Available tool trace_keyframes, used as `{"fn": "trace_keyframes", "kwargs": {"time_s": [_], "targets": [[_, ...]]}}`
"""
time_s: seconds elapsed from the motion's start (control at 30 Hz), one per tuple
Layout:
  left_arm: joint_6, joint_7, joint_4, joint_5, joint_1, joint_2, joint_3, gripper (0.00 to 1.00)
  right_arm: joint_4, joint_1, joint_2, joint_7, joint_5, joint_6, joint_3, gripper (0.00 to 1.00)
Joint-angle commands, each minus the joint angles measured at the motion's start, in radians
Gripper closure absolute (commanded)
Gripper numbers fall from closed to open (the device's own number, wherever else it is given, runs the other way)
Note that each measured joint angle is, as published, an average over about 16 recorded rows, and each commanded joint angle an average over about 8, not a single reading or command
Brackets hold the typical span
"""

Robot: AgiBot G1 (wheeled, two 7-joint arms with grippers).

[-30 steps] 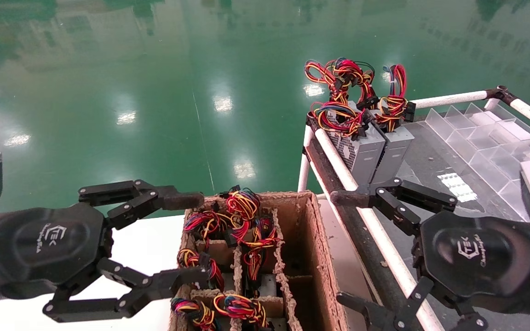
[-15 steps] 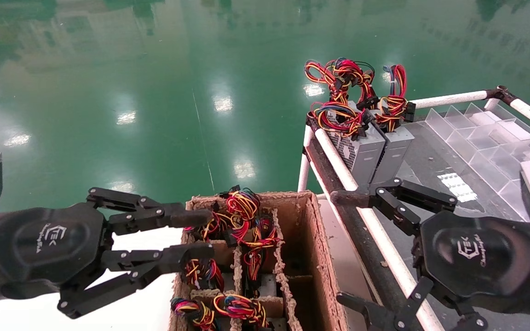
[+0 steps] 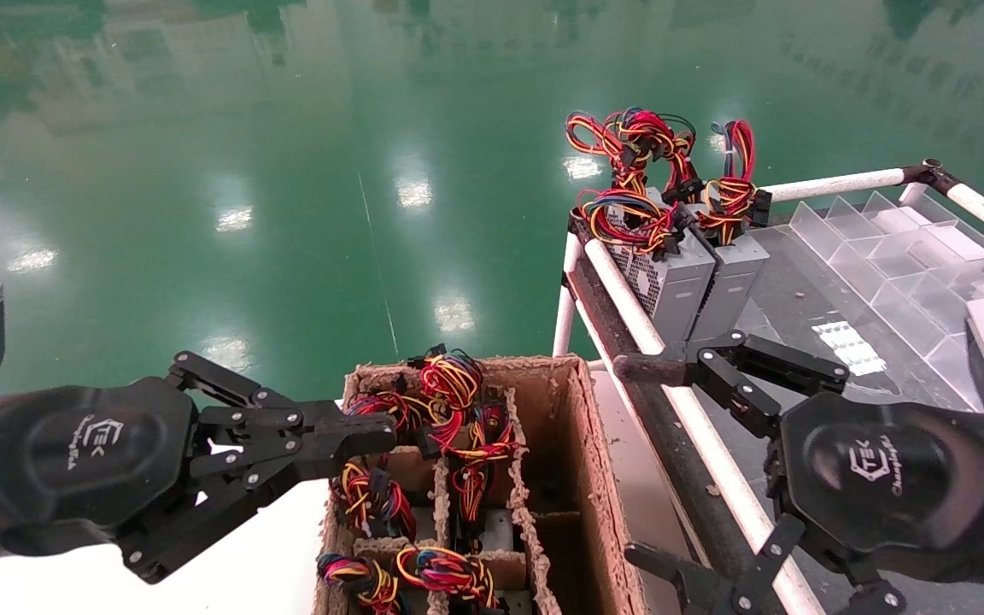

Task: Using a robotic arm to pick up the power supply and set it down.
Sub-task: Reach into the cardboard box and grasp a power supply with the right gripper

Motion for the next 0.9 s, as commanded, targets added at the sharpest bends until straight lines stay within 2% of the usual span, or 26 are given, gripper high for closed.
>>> {"fn": "trace_keyframes", "kwargs": {"time_s": [0.03, 0.13, 0.17, 0.4, 0.6, 0.9], "targets": [[0.0, 0.0, 0.0, 0.0, 0.0, 0.0, 0.0, 0.44, 0.0, 0.0, 0.0, 0.0, 0.0, 0.0, 0.0, 0.0], [0.0, 0.0, 0.0, 0.0, 0.0, 0.0, 0.0, 0.07, 0.0, 0.0, 0.0, 0.0, 0.0, 0.0, 0.0, 0.0], [0.0, 0.0, 0.0, 0.0, 0.0, 0.0, 0.0, 0.0, 0.0, 0.0, 0.0, 0.0, 0.0, 0.0, 0.0, 0.0], [0.0, 0.0, 0.0, 0.0, 0.0, 0.0, 0.0, 0.0, -0.007, -0.005, 0.001, -0.016, -0.014, 0.011, 0.001, 0.0], [0.0, 0.0, 0.0, 0.0, 0.0, 0.0, 0.0, 0.0, -0.01, -0.022, -0.002, -0.033, -0.066, 0.048, -0.012, 0.0], [0.0, 0.0, 0.0, 0.0, 0.0, 0.0, 0.0, 0.0, -0.023, 0.014, -0.076, 0.078, -0.243, 0.074, -0.139, 0.0]]}}
